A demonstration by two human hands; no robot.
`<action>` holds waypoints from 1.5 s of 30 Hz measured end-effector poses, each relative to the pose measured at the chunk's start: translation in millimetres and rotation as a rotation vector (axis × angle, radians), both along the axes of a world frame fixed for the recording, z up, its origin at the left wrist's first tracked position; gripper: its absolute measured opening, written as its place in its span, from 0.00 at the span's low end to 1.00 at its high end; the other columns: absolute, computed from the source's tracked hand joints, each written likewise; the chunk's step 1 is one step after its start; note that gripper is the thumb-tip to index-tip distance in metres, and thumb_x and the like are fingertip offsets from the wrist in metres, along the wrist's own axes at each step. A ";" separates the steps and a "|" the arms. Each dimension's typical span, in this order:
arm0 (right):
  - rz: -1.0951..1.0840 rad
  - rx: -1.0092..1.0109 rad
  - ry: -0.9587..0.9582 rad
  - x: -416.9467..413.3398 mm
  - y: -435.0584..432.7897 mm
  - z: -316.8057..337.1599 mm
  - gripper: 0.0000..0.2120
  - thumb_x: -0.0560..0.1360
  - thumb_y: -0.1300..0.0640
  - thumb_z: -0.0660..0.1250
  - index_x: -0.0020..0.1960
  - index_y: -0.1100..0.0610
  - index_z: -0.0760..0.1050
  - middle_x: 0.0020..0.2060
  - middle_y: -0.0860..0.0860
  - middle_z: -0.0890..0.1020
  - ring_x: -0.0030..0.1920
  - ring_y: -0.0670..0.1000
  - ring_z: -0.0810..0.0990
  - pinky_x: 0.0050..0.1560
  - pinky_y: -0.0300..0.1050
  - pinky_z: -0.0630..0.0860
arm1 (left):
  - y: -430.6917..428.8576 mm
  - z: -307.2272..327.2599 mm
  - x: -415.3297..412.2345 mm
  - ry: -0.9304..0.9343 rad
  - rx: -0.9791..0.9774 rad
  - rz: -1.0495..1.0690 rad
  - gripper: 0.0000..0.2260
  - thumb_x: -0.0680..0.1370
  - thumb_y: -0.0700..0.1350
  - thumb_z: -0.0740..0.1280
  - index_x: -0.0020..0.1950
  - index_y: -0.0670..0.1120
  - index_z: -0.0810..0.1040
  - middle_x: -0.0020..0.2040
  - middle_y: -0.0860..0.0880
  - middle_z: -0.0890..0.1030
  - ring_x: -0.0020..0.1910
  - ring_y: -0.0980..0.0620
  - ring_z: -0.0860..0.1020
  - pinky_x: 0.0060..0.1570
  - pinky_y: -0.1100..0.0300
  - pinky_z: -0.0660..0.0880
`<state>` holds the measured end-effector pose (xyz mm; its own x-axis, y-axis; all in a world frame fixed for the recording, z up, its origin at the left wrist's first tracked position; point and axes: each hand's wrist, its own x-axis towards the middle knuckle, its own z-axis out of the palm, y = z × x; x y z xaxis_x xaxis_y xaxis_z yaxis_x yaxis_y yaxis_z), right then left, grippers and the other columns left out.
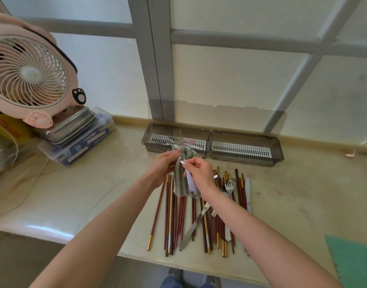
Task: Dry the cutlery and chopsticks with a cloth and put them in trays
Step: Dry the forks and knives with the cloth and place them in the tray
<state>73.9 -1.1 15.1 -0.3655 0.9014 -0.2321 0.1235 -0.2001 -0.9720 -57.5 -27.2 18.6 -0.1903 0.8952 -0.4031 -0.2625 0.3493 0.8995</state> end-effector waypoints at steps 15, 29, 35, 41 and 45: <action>0.364 -0.210 0.221 28.1 -3.4 -13.6 0.19 0.73 0.64 0.68 0.63 0.53 0.75 0.46 0.56 0.85 0.38 0.48 0.80 0.45 0.40 0.77 | 4.6 11.9 -5.0 -0.268 0.022 0.314 0.15 0.77 0.45 0.66 0.57 0.35 0.76 0.50 0.39 0.81 0.43 0.45 0.81 0.36 0.59 0.79; -0.005 -0.068 0.150 5.5 -8.2 -8.1 0.05 0.74 0.66 0.67 0.43 0.61 0.72 0.33 0.57 0.82 0.26 0.45 0.78 0.26 0.35 0.72 | -0.6 16.8 5.5 -0.225 0.058 0.280 0.09 0.76 0.43 0.67 0.51 0.38 0.77 0.44 0.42 0.81 0.39 0.48 0.82 0.36 0.59 0.79; -0.080 -0.056 0.132 -0.3 -5.7 -11.1 0.05 0.74 0.64 0.68 0.42 0.62 0.73 0.33 0.56 0.80 0.26 0.45 0.78 0.25 0.36 0.72 | -1.7 15.4 11.0 -0.196 0.080 0.248 0.07 0.76 0.42 0.67 0.49 0.39 0.78 0.43 0.42 0.82 0.40 0.48 0.82 0.40 0.58 0.79; -0.180 -0.047 0.065 0.2 3.3 -18.4 0.10 0.70 0.61 0.73 0.36 0.59 0.72 0.29 0.55 0.79 0.27 0.48 0.77 0.26 0.40 0.73 | -4.7 8.5 20.7 -0.179 0.089 0.214 0.08 0.77 0.41 0.66 0.52 0.38 0.77 0.44 0.43 0.82 0.41 0.49 0.81 0.42 0.57 0.79; -0.212 -0.024 0.004 1.2 8.1 -23.6 0.11 0.70 0.58 0.74 0.35 0.56 0.72 0.33 0.54 0.80 0.31 0.50 0.78 0.27 0.39 0.73 | -7.9 -0.5 28.2 -0.100 0.088 0.188 0.11 0.76 0.40 0.66 0.56 0.37 0.76 0.47 0.43 0.82 0.44 0.49 0.82 0.41 0.61 0.78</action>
